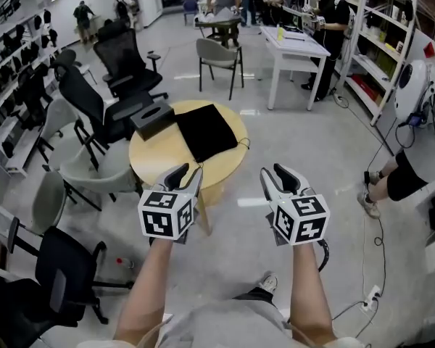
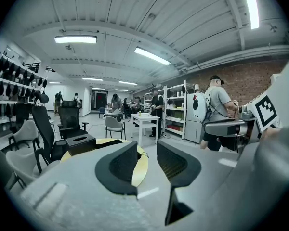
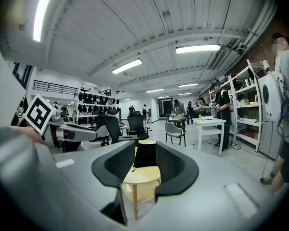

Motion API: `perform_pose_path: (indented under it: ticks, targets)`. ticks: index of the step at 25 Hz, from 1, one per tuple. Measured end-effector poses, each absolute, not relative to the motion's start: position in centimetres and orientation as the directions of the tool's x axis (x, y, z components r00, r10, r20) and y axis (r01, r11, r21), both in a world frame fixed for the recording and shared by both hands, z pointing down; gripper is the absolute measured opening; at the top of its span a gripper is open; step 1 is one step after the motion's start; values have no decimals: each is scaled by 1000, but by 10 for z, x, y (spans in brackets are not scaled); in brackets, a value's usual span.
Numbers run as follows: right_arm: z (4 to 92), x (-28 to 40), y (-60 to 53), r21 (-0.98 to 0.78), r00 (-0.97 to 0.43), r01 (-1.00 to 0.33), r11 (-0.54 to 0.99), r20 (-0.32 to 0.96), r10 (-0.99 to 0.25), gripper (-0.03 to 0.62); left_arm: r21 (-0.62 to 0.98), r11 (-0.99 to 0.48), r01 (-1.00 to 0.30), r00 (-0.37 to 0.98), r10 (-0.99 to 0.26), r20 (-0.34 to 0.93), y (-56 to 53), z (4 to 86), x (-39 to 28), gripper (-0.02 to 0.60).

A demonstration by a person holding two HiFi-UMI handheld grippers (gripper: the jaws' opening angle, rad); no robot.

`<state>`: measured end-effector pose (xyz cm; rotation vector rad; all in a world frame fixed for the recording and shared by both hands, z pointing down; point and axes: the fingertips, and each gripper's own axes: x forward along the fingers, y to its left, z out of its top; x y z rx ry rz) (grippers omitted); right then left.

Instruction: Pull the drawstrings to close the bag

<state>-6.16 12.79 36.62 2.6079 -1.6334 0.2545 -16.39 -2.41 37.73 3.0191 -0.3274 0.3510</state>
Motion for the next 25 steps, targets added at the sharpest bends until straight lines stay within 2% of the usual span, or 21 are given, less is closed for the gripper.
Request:
perform_pose_path:
  ticks: [6,13,25]
  targets:
    - [366,8,130,-52,352,-929,-366,180,-918,158,56,-950,-307,928,-286,239,-18,375,-110,134]
    - [369,77,128,-75,248,-961,-267,197,-949,206,74,-903,-423,883,-392,256,-16,379,-67,184]
    - [377,115,110,-75,71,-993,-89,218,-973,239,56,-830,-555,809,-523,271,-15,380,-45,199]
